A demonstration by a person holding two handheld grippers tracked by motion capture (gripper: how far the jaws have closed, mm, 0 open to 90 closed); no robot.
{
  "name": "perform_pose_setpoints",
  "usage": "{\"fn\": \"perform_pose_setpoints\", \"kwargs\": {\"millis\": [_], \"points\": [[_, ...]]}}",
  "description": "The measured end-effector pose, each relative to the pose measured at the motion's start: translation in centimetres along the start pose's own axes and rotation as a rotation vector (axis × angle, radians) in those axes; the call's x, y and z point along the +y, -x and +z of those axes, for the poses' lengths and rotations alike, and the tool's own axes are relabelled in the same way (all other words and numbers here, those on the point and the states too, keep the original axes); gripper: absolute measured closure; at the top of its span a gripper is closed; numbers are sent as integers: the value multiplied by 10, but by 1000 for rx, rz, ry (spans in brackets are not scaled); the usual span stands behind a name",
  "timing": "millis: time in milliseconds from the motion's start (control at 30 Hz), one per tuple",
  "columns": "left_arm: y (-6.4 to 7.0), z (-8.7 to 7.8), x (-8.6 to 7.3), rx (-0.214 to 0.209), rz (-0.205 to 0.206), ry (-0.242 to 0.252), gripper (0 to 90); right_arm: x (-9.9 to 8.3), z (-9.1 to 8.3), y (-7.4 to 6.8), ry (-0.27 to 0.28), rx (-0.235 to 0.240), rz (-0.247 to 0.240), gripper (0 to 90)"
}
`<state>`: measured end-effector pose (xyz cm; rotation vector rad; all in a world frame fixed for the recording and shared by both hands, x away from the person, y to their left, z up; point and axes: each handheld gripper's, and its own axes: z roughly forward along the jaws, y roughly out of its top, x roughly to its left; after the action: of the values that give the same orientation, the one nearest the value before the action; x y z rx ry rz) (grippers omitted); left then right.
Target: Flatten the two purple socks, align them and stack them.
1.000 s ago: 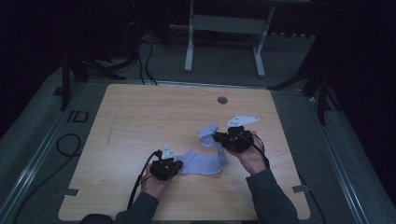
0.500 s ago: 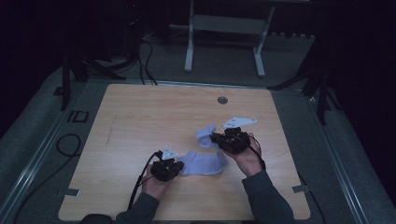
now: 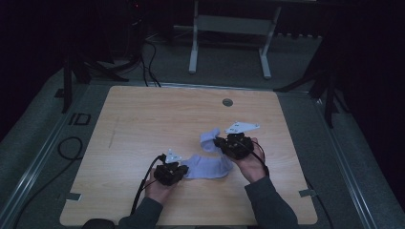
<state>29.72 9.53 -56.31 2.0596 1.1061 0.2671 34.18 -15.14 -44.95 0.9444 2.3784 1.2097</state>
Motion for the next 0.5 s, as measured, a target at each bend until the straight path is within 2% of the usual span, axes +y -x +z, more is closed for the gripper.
{"fn": "perform_pose_setpoints", "kwargs": {"millis": [133, 233, 333, 500], "points": [[0, 0, 0, -1, 2, -1, 844, 6, -8, -1, 30, -8, -7, 847], [0, 0, 0, -1, 1, -2, 843, 5, -8, -2, 30, -9, -9, 847], [0, 0, 0, -2, 2, -2, 842, 1, -3, -3, 11, -31, -25, 846], [0, 0, 0, -4, 0, -2, 839, -10, 6, -5, -21, -18, -17, 846]]}}
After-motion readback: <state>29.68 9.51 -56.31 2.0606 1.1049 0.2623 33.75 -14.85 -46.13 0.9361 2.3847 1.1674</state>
